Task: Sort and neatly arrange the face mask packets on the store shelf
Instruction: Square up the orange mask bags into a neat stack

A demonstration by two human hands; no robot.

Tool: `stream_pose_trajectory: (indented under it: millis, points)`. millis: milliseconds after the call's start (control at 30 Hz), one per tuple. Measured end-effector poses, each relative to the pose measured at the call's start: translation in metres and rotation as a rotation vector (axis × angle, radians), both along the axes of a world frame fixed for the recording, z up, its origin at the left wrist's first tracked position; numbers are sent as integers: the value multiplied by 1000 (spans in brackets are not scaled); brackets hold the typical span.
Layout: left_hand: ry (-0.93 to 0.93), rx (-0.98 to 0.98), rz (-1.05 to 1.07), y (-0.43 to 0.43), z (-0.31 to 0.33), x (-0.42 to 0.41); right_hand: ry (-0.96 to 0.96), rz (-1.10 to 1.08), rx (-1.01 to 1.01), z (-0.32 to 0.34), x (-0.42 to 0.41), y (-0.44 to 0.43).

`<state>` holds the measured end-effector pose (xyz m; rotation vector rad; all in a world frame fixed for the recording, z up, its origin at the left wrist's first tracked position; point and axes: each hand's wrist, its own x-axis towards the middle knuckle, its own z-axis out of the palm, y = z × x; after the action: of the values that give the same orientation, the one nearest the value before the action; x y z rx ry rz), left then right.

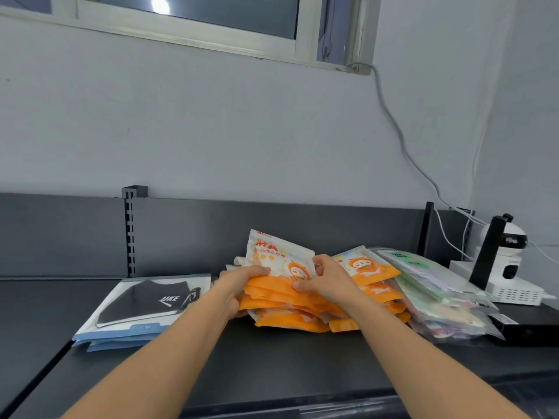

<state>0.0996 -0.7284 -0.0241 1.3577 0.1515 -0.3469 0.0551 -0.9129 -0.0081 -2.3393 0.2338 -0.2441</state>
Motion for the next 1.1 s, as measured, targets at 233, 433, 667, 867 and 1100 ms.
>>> stream_pose_trajectory:
  millis: [233,433,667,867,1100]
  points:
    - [-461,-47,37,15,6,-5,84,153,391,4,21,-3]
    - [-583,-35,-93,43,4,-5,120,394,722,5,27,3]
    - [-630,160,-299,56,7,-3,-49,341,722,-6,42,21]
    - [-650,155,-247,52,1,6,-251,296,711,-20,50,36]
    - [-547,154,-150,59,-2,27,-271,352,1039,-23,67,36]
